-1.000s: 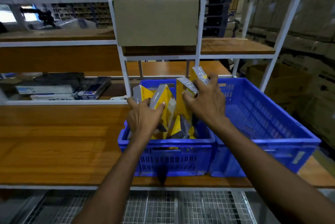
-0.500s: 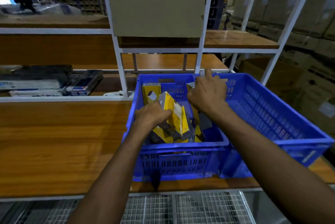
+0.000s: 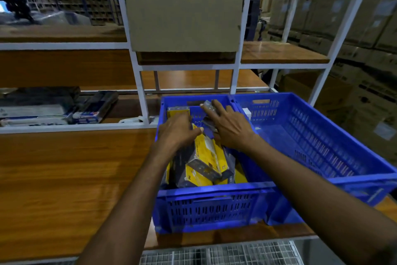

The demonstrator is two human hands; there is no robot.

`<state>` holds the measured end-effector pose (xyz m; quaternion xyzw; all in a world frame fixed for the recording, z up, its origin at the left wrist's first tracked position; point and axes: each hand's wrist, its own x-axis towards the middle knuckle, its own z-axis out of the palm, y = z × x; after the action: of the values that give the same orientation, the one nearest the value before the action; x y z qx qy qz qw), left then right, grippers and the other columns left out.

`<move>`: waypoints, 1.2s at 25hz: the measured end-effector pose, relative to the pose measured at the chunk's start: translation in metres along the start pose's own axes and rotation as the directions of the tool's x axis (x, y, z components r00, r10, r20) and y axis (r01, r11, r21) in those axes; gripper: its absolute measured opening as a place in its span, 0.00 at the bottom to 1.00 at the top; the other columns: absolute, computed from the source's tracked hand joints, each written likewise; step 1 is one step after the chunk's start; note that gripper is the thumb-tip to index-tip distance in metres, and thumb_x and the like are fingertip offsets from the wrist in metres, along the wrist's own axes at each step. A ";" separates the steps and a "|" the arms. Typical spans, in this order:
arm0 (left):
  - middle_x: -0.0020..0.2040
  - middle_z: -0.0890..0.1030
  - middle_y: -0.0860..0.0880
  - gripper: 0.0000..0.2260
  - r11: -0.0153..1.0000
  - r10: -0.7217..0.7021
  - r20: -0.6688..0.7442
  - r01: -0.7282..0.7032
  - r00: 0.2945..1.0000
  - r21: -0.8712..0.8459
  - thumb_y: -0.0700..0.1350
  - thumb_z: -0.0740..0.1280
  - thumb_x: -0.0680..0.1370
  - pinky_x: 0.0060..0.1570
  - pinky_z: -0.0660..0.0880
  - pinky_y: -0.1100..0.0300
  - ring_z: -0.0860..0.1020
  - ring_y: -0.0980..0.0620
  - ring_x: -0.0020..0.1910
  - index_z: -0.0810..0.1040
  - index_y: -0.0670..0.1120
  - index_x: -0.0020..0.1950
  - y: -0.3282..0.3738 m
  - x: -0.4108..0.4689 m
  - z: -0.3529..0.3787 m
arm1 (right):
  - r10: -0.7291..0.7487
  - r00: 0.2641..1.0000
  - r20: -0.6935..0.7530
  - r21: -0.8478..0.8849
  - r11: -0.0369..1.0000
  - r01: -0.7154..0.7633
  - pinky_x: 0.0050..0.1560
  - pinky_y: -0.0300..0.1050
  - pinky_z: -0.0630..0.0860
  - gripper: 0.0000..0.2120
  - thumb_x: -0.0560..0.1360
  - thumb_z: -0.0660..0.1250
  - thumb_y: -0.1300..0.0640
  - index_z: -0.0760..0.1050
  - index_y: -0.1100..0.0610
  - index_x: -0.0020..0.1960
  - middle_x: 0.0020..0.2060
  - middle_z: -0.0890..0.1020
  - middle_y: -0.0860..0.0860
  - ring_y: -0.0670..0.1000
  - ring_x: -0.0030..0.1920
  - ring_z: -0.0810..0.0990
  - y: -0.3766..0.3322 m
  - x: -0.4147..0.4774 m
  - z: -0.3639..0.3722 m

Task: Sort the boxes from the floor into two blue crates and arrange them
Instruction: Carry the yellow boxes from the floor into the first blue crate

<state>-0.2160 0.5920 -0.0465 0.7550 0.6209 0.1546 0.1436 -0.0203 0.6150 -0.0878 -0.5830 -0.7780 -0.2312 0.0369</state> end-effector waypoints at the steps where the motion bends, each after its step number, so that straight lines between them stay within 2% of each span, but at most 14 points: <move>1: 0.69 0.77 0.48 0.22 0.999 0.054 -0.040 -0.054 0.998 0.001 0.59 0.68 0.79 0.64 0.72 0.47 0.75 0.44 0.68 0.75 0.51 0.69 0.003 0.007 0.002 | 0.007 1.000 0.020 0.044 0.999 -0.007 0.43 0.53 0.75 0.45 0.77 0.68 0.43 0.47 0.51 0.84 0.79 0.58 0.57 0.61 0.61 0.74 0.006 0.003 0.002; 3: 0.72 0.76 0.47 0.20 0.993 0.117 -0.012 -0.116 0.993 0.030 0.56 0.65 0.82 0.66 0.68 0.47 0.73 0.43 0.71 0.73 0.55 0.73 0.014 0.025 0.007 | -0.015 0.996 0.085 0.146 0.989 0.002 0.52 0.55 0.79 0.45 0.77 0.67 0.41 0.47 0.54 0.83 0.79 0.56 0.56 0.60 0.66 0.72 0.018 0.010 0.005; 6: 0.71 0.77 0.43 0.22 0.986 0.120 0.160 -0.136 0.980 0.093 0.53 0.63 0.82 0.69 0.69 0.43 0.74 0.40 0.71 0.69 0.56 0.76 0.028 0.053 0.014 | -0.067 0.982 0.179 0.231 0.973 0.025 0.55 0.58 0.81 0.43 0.77 0.70 0.45 0.51 0.55 0.82 0.78 0.55 0.54 0.61 0.68 0.72 0.027 0.019 0.018; 9: 0.68 0.77 0.43 0.20 0.974 0.098 0.287 -0.151 0.953 0.167 0.50 0.64 0.81 0.68 0.69 0.39 0.75 0.40 0.68 0.72 0.51 0.73 0.032 0.072 0.026 | -0.072 0.958 0.276 0.323 0.946 -0.022 0.62 0.59 0.79 0.45 0.74 0.74 0.50 0.52 0.53 0.82 0.79 0.53 0.56 0.63 0.72 0.69 0.025 0.027 0.027; 12: 0.64 0.79 0.43 0.15 0.973 0.081 0.324 -0.145 0.943 0.178 0.47 0.64 0.80 0.65 0.72 0.41 0.77 0.41 0.62 0.77 0.47 0.66 0.028 0.083 0.038 | -0.070 0.916 0.396 0.498 0.854 -0.150 0.64 0.59 0.76 0.43 0.75 0.70 0.48 0.51 0.49 0.82 0.79 0.55 0.57 0.65 0.70 0.71 0.026 0.031 0.029; 14: 0.60 0.81 0.42 0.14 0.977 0.075 0.319 -0.134 0.945 0.167 0.48 0.67 0.78 0.62 0.76 0.43 0.79 0.42 0.58 0.79 0.47 0.63 0.025 0.086 0.042 | -0.016 0.878 0.478 0.535 0.798 -0.276 0.66 0.60 0.75 0.43 0.76 0.67 0.43 0.49 0.50 0.83 0.78 0.63 0.59 0.65 0.69 0.73 0.021 0.033 0.035; 15: 0.58 0.82 0.43 0.14 0.979 0.069 0.306 -0.123 0.950 0.163 0.49 0.68 0.78 0.61 0.77 0.44 0.80 0.42 0.56 0.79 0.47 0.61 0.023 0.087 0.043 | 0.000 0.856 0.516 0.529 0.786 -0.319 0.66 0.60 0.75 0.40 0.77 0.66 0.43 0.53 0.51 0.83 0.74 0.69 0.60 0.64 0.67 0.75 0.018 0.033 0.038; 17: 0.54 0.82 0.44 0.12 0.981 0.053 0.268 -0.100 0.962 0.164 0.49 0.68 0.78 0.60 0.78 0.44 0.80 0.44 0.53 0.80 0.47 0.59 0.020 0.086 0.045 | -0.007 0.802 0.598 0.482 0.803 -0.352 0.63 0.57 0.76 0.23 0.81 0.63 0.50 0.69 0.55 0.74 0.64 0.79 0.59 0.61 0.60 0.79 0.011 0.034 0.039; 19: 0.53 0.82 0.46 0.10 0.981 0.046 0.236 -0.088 0.971 0.171 0.48 0.69 0.78 0.59 0.78 0.44 0.80 0.45 0.53 0.81 0.47 0.57 0.018 0.083 0.049 | -0.005 0.768 0.640 0.446 0.817 -0.366 0.63 0.58 0.77 0.16 0.81 0.59 0.58 0.76 0.59 0.66 0.62 0.81 0.60 0.62 0.59 0.80 0.006 0.032 0.042; 21: 0.55 0.83 0.48 0.08 0.981 0.048 0.207 -0.085 0.977 0.175 0.46 0.69 0.78 0.61 0.76 0.43 0.80 0.46 0.55 0.82 0.49 0.56 0.018 0.080 0.053 | -0.004 0.750 0.661 0.416 0.834 -0.363 0.62 0.57 0.78 0.17 0.80 0.59 0.64 0.77 0.63 0.67 0.64 0.80 0.60 0.64 0.60 0.79 0.006 0.026 0.044; 25: 0.60 0.83 0.50 0.11 0.974 0.080 0.116 -0.102 0.990 0.203 0.47 0.69 0.78 0.65 0.72 0.44 0.79 0.45 0.61 0.82 0.54 0.60 0.024 0.062 0.044 | 0.006 0.808 0.589 0.451 0.827 -0.335 0.59 0.56 0.78 0.13 0.81 0.62 0.61 0.79 0.60 0.62 0.60 0.82 0.59 0.61 0.56 0.80 0.011 0.010 0.038; 27: 0.60 0.83 0.49 0.12 0.968 0.109 0.041 -0.115 0.993 0.224 0.47 0.70 0.78 0.65 0.72 0.44 0.78 0.44 0.62 0.81 0.54 0.61 0.031 0.048 0.038 | 0.032 0.861 0.508 0.497 0.805 -0.323 0.61 0.54 0.78 0.15 0.80 0.63 0.60 0.80 0.60 0.64 0.61 0.83 0.59 0.61 0.59 0.81 0.016 0.004 0.030; 28: 0.60 0.83 0.47 0.13 0.960 0.128 0.004 -0.125 0.992 0.251 0.47 0.70 0.77 0.65 0.73 0.45 0.78 0.43 0.62 0.82 0.53 0.62 0.037 0.039 0.038 | 0.044 0.880 0.473 0.510 0.801 -0.314 0.61 0.53 0.78 0.16 0.80 0.64 0.60 0.80 0.61 0.65 0.62 0.82 0.59 0.61 0.60 0.81 0.019 -0.002 0.023; 30: 0.60 0.83 0.45 0.14 0.949 0.163 -0.011 -0.154 0.987 0.276 0.48 0.69 0.77 0.60 0.75 0.48 0.79 0.41 0.62 0.82 0.53 0.62 0.053 0.016 0.043 | 0.069 0.887 0.457 0.520 0.788 -0.330 0.57 0.53 0.80 0.13 0.78 0.64 0.61 0.81 0.61 0.60 0.57 0.84 0.59 0.61 0.56 0.82 0.025 -0.014 0.013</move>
<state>-0.1485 0.5970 -0.0628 0.8122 0.5760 0.0910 0.0145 0.0102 0.6134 -0.0956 -0.6591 -0.7326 0.1533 0.0733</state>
